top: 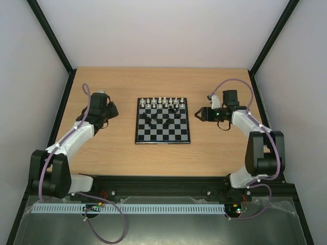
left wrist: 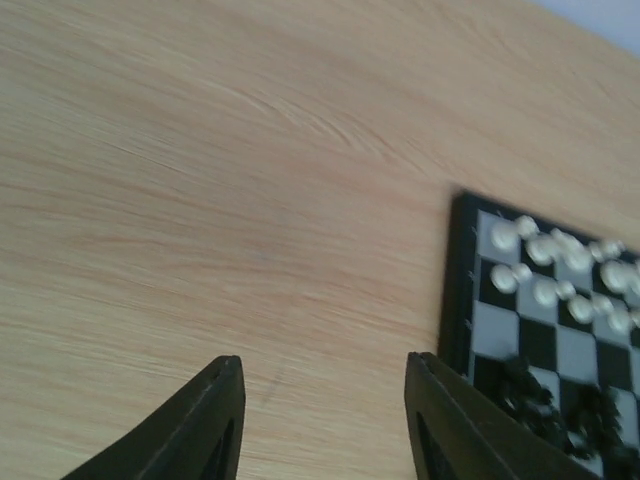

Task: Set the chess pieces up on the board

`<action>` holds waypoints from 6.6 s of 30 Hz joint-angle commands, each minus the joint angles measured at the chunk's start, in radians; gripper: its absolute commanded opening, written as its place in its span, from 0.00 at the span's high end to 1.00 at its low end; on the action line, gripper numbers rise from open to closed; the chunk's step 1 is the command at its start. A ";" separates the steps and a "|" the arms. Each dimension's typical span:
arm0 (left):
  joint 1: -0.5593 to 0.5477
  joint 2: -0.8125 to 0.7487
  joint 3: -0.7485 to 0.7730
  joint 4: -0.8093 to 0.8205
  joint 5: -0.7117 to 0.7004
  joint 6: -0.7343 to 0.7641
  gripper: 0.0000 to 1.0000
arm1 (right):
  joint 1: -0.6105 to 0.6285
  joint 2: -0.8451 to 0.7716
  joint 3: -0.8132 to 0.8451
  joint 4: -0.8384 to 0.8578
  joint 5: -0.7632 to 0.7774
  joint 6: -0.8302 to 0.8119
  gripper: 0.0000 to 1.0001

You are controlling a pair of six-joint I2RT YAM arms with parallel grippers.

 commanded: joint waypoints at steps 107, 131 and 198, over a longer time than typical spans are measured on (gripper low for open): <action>-0.393 0.063 0.049 -0.238 0.126 0.072 0.66 | 0.178 -0.289 0.024 -0.344 -0.038 -0.278 0.53; -0.455 0.259 0.163 -0.252 0.124 0.158 0.61 | 0.163 -0.430 -0.180 -0.180 0.001 -0.316 0.49; -0.761 0.026 -0.053 -0.357 0.059 -0.019 0.91 | 0.163 -0.387 -0.186 -0.184 0.004 -0.336 0.48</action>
